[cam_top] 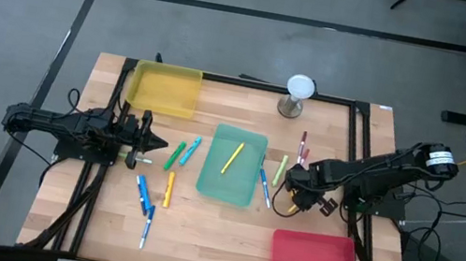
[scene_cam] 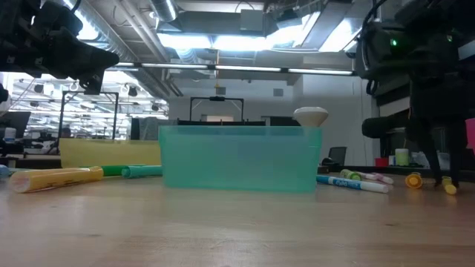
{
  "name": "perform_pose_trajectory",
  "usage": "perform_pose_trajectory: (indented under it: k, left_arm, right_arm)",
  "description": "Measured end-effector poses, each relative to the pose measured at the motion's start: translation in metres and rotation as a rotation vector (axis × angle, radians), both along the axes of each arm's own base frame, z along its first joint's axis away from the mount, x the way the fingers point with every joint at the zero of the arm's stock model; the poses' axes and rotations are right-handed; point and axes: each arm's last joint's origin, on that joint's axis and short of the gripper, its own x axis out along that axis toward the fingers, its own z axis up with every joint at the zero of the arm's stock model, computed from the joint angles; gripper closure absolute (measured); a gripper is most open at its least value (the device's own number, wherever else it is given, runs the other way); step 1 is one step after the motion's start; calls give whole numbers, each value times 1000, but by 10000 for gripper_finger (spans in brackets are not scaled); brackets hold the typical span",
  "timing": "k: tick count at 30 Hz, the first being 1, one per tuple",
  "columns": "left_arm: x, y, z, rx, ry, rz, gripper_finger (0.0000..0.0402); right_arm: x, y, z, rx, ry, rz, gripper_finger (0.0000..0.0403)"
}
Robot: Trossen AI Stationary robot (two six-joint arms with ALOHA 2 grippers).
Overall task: Pick & Place Markers
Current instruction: Put the yellow pen into the green bin
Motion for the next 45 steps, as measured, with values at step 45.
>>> perform_pose_trajectory:
  k: [45]
  left_arm:
    - [0, 0, 0, 0, -1, 0, 393]
  right_arm:
    - [143, -31, 98, -222, -394, 183, 369]
